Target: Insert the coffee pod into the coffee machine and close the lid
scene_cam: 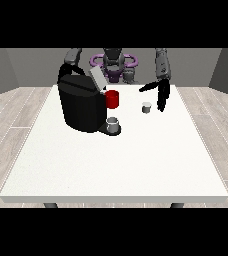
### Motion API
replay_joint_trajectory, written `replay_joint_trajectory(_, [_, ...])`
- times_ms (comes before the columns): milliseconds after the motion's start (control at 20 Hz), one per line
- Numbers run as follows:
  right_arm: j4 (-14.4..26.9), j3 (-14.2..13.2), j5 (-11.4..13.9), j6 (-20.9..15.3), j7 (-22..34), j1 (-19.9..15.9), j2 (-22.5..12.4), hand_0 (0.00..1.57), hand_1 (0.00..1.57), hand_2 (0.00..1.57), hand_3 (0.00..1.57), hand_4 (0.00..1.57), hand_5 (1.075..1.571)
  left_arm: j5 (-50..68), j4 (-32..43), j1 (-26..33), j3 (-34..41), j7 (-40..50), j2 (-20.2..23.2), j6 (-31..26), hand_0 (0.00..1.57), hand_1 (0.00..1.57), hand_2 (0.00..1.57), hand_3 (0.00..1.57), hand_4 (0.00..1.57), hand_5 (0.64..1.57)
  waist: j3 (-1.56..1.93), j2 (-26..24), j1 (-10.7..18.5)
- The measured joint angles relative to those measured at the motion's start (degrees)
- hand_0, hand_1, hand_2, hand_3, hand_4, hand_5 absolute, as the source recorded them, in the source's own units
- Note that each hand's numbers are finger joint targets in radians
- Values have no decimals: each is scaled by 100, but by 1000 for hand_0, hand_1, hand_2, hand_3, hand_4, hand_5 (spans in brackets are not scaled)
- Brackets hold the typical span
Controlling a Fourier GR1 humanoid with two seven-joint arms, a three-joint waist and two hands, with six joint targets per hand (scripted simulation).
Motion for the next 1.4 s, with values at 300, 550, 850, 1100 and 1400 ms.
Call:
replay_joint_trajectory(300, [386,-166,30,-81,130,-311,-92,0,0,0,0,392,1571,-374,428,-219,-127,50,-24,95,807,807,847,501,0,1571,1,-56,101])
replay_joint_trajectory(550, [464,-121,53,-56,68,-315,-67,0,0,0,0,435,1571,-763,795,-294,-223,-61,79,303,580,580,719,472,0,1571,1,-10,12])
replay_joint_trajectory(850, [489,-35,104,-103,21,-357,27,0,0,0,0,520,1571,-1218,1202,-511,-373,-198,190,473,645,645,788,527,0,1571,-1,88,-103])
replay_joint_trajectory(1100, [506,20,88,-180,1,-463,52,0,0,0,0,515,1571,-1520,1453,-694,-366,-451,176,929,686,686,849,651,288,1571,2,187,-131])
replay_joint_trajectory(1400, [543,-116,-91,-99,-40,-507,-18,0,0,0,0,510,1571,-1794,1704,-790,-323,-751,122,1464,971,971,1086,863,323,1571,16,211,-148])
